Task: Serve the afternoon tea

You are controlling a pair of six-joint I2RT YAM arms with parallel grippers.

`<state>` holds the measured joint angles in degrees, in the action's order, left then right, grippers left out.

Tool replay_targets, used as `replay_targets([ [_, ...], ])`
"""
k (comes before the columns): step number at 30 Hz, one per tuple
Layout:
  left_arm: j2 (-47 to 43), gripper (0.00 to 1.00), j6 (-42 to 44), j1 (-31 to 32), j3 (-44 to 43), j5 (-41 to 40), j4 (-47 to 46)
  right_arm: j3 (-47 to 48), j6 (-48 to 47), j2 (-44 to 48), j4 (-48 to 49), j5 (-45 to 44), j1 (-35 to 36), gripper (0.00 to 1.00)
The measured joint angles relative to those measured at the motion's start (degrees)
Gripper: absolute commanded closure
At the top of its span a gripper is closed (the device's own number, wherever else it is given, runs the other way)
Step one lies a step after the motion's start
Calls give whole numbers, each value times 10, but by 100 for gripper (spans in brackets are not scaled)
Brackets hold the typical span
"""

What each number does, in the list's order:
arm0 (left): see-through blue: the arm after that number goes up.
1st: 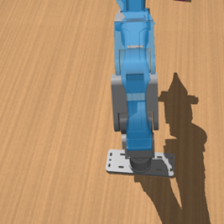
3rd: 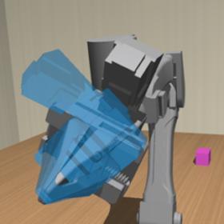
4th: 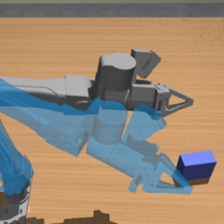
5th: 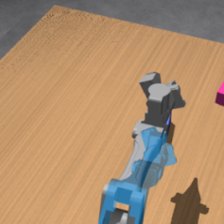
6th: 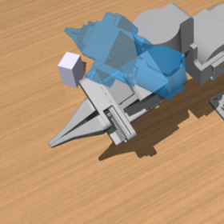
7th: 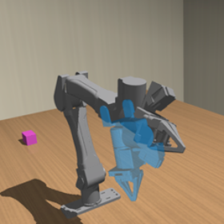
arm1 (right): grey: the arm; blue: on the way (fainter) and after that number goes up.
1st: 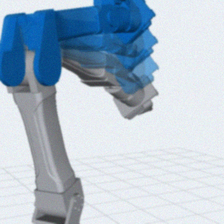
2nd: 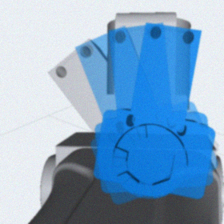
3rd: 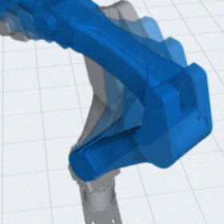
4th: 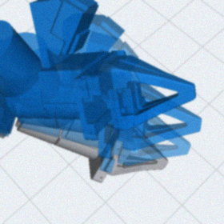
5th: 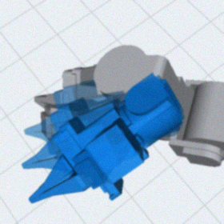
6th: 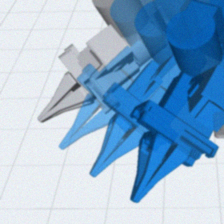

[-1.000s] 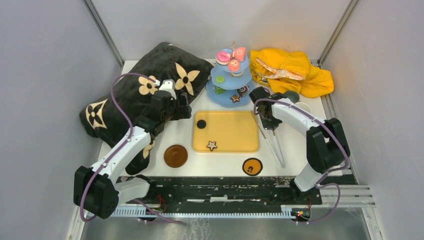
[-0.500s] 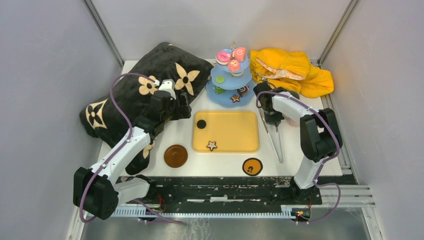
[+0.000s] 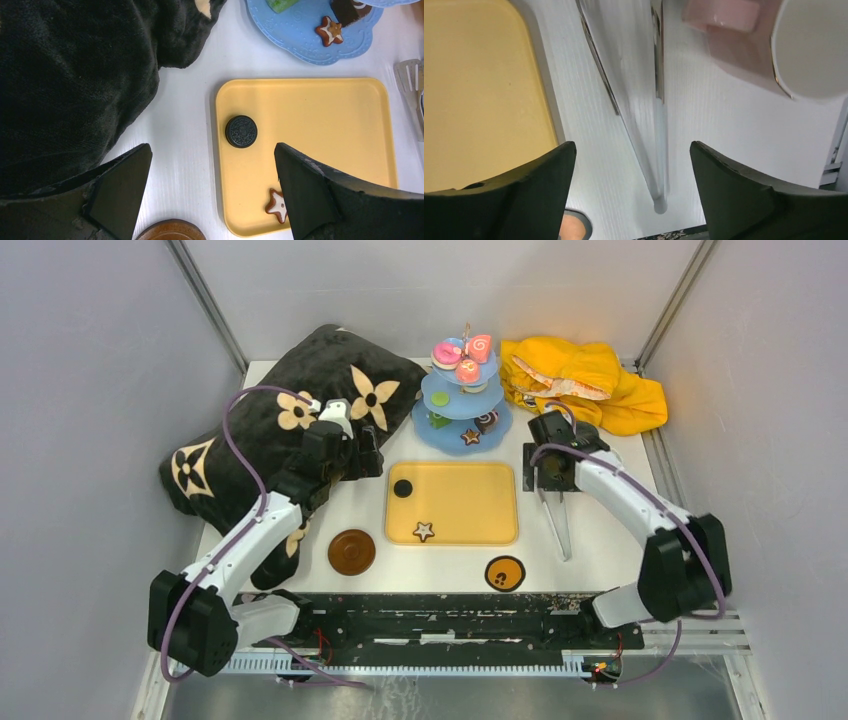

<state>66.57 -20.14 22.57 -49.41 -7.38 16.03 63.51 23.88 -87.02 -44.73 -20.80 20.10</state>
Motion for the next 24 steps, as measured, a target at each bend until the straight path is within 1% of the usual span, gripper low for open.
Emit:
replay_targets([
  [2, 5, 0, 0, 0, 0, 0, -2, -37, 8, 54, 9, 7, 0, 1],
  [4, 8, 0, 0, 0, 0, 1, -2, -72, 14, 89, 22, 9, 0, 0],
  [6, 10, 0, 0, 0, 0, 1, -3, -106, 24, 103, 29, 11, 0, 0],
  [8, 11, 0, 0, 0, 0, 2, -3, -130, 36, 100, 40, 19, -1, 0],
  [15, 12, 0, 0, 0, 0, 1, -3, -189, 79, 69, 95, 29, -16, 6],
  [22, 12, 1, 0, 0, 0, 0, -3, -202, 85, 24, 168, 53, -45, 17],
  [24, 12, 0, 0, 0, 0, 0, -3, -202, 83, 20, 180, 63, -51, 22],
])
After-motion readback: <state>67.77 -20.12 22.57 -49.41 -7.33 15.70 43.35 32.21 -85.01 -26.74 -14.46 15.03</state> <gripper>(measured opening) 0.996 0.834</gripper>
